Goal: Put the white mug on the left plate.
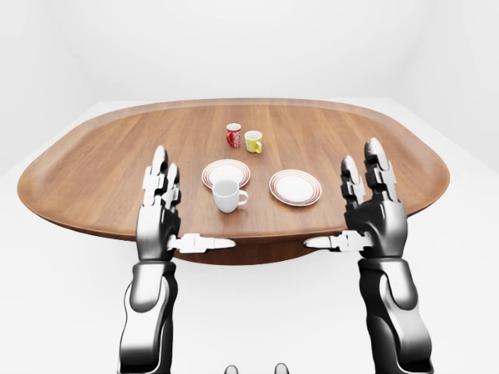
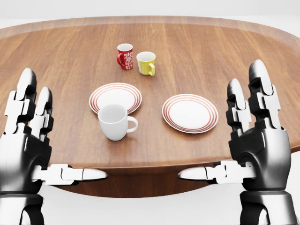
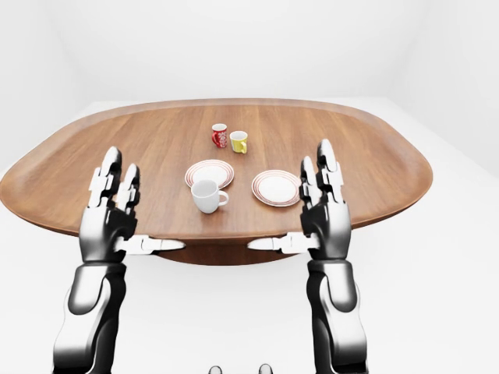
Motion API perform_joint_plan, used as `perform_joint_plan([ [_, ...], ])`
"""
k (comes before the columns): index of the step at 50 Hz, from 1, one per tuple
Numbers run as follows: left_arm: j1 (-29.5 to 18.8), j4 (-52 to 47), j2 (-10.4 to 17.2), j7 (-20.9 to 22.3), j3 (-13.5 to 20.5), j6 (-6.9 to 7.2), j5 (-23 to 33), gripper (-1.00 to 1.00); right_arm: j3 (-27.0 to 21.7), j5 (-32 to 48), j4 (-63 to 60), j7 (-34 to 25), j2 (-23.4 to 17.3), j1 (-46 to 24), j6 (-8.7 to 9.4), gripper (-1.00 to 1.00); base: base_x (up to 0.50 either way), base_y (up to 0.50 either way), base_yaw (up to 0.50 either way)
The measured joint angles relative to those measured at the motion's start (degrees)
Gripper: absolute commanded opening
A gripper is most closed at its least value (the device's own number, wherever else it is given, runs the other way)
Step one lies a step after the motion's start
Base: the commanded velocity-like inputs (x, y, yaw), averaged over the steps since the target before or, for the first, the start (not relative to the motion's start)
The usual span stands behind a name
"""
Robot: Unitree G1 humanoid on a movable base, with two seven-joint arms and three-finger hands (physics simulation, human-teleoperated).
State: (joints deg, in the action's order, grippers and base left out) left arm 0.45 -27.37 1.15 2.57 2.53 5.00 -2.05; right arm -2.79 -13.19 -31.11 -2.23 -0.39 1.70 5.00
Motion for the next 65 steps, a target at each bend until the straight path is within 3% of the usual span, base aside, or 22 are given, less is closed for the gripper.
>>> perform_joint_plan([
  [16, -0.8, -4.9, 0.2, -0.1, 1.1, 0.0, -1.0, 1.0, -0.4, -2.8, -6.1, -0.3, -0.2, -0.2, 0.0, 1.0, 0.0, 0.02, 0.0],
  [47, -1.1, -7.2, 0.5, -0.2, 1.8, 0.0, -1.9, 1.0, -0.7, -3.5, -8.6, -0.8, -0.6, -0.4, 0.0, 1.0, -0.02, 0.5, 0.0],
  [65, -0.4, -7.4, 0.5, -0.1, 1.8, 0.0, -1.8, 1.0, -1.1, -3.9, -8.5, -0.7, -0.3, 0.3, 0.0, 1.0, 0.11, 0.0, 0.0],
])
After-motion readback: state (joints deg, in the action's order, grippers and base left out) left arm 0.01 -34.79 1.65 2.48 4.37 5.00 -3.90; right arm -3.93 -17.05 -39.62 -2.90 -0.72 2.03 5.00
